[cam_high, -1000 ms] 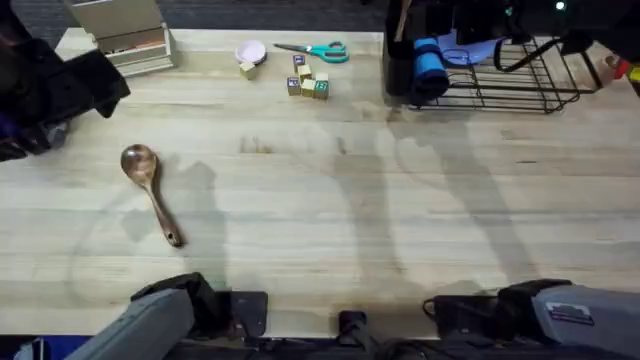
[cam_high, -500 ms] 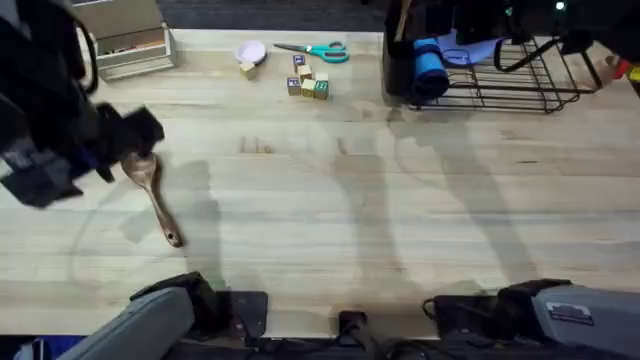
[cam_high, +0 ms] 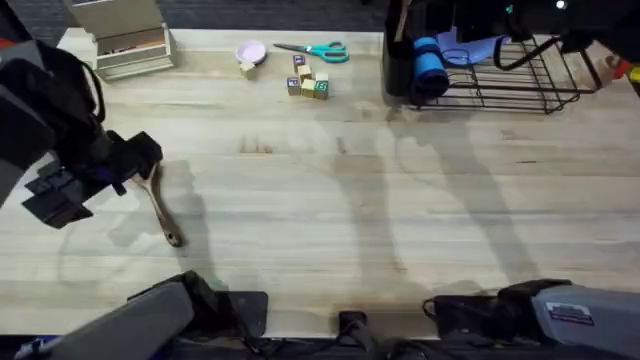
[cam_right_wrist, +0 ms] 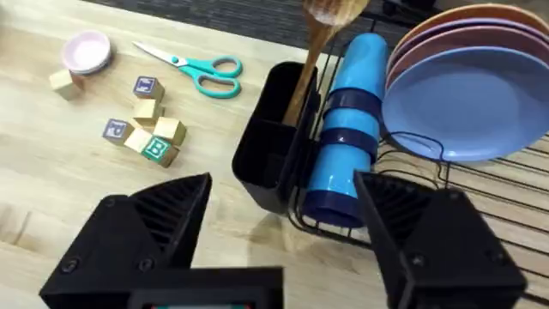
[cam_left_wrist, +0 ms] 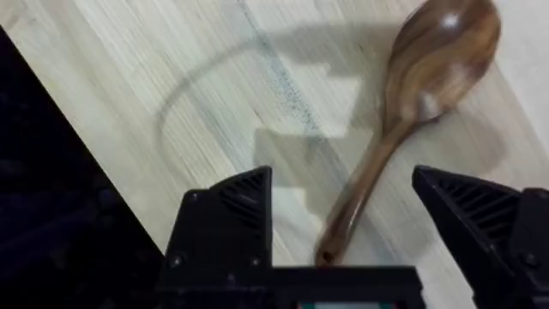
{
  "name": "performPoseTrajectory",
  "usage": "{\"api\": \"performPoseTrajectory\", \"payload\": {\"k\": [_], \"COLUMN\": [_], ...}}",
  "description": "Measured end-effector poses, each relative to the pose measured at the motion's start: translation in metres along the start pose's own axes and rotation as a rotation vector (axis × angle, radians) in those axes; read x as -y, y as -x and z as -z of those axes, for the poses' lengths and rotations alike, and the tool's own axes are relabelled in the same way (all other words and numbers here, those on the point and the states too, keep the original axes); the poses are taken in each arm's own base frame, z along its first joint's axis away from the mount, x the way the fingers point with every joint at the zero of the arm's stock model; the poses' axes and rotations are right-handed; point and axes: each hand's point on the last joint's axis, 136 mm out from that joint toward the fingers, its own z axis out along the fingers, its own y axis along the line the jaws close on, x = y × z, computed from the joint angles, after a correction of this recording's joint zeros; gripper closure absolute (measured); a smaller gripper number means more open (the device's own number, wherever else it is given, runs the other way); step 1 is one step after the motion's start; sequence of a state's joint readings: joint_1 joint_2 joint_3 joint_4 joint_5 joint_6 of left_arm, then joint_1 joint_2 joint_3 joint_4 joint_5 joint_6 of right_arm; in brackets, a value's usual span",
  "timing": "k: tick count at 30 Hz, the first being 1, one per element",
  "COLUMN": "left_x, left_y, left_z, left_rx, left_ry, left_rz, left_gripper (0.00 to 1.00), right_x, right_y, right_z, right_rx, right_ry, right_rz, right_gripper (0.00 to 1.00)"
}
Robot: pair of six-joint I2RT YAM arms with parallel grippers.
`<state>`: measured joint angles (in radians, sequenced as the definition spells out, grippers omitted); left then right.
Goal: Pick up the spoon on the table one by one and put them onto the rack
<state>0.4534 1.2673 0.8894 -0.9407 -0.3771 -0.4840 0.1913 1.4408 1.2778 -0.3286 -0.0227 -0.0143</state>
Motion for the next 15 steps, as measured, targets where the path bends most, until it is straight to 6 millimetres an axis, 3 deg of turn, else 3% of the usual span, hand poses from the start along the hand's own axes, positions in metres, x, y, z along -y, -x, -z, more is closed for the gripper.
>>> {"api": "performPoseTrajectory", "payload": {"k": [6, 15], "left_x": [0.008, 0.037], "left_y": [-0.003, -0.004], "left_z": [-0.017, -0.037], "left_rx": [-0.046, -0.086], "left_ry": [0.012, -0.087], "left_rz": [-0.063, -0.189], "left_gripper": [0.005, 0.030], "right_x": [0.000, 0.000], "right_y": [0.000, 0.000], "right_z": [0.000, 0.000], "right_rx": [0.000, 0.000], "right_ry": [0.000, 0.000], "right_rz": [0.000, 0.000], "right_gripper": [0.005, 0.004]}}
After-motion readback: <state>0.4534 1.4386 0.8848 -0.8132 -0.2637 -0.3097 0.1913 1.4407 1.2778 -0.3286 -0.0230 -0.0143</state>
